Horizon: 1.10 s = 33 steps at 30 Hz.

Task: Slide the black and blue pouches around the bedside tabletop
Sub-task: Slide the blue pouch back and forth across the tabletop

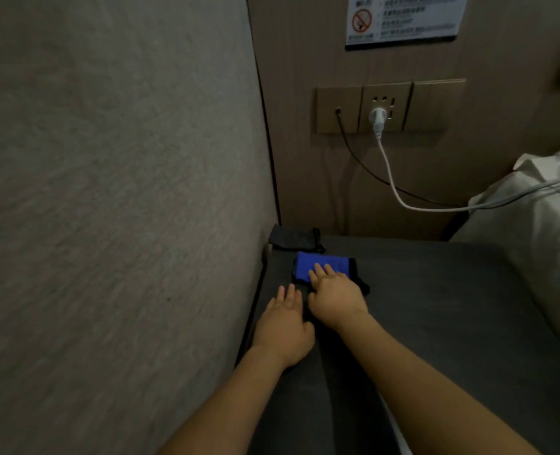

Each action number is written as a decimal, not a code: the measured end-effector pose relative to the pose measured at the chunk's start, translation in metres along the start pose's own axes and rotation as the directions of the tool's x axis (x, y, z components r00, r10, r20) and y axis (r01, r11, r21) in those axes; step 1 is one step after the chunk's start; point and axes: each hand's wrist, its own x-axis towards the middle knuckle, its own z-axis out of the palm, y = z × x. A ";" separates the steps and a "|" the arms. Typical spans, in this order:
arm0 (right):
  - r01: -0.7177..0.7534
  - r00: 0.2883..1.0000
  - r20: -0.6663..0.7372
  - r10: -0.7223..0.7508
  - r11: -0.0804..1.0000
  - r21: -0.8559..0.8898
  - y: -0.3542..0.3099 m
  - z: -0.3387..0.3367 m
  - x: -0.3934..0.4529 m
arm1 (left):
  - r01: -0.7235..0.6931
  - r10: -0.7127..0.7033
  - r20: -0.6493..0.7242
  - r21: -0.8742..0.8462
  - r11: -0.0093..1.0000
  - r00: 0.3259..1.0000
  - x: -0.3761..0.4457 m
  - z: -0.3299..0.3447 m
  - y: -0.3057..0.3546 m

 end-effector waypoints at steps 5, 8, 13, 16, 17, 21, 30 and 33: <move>0.069 0.997 0.038 -0.069 0.998 -0.011 -0.018 0.002 0.022 | -0.022 0.022 -0.006 0.004 1.000 1.000 0.002 0.003 -0.002; 0.088 0.994 0.060 -0.086 0.996 -0.018 -0.030 0.002 0.036 | -0.047 0.047 -0.027 0.009 0.999 0.999 0.004 0.008 -0.005; 0.092 0.991 0.098 -0.091 0.996 0.002 -0.045 0.006 0.050 | -0.070 0.067 0.035 0.122 0.990 0.997 -0.001 0.002 -0.002; 0.092 0.989 0.117 -0.094 0.995 0.027 -0.049 0.011 0.049 | -0.077 0.070 0.056 0.134 0.988 0.996 -0.005 0.000 -0.002; 0.093 0.988 0.119 -0.097 0.995 0.036 -0.050 0.012 0.048 | -0.075 0.068 0.055 0.130 0.989 0.996 -0.006 -0.001 -0.001; 0.126 0.987 0.093 -0.130 0.991 0.054 -0.047 0.008 0.035 | -0.091 0.088 0.030 0.121 0.988 0.996 -0.014 0.000 0.004; -0.029 0.999 0.023 0.027 0.997 0.078 0.025 -0.008 -0.023 | -0.043 0.043 0.035 0.001 0.999 0.998 -0.030 0.001 0.008; -0.161 0.987 -0.002 0.161 0.984 0.073 0.077 -0.016 -0.048 | -0.025 0.024 0.057 0.014 1.000 0.998 -0.032 0.000 0.011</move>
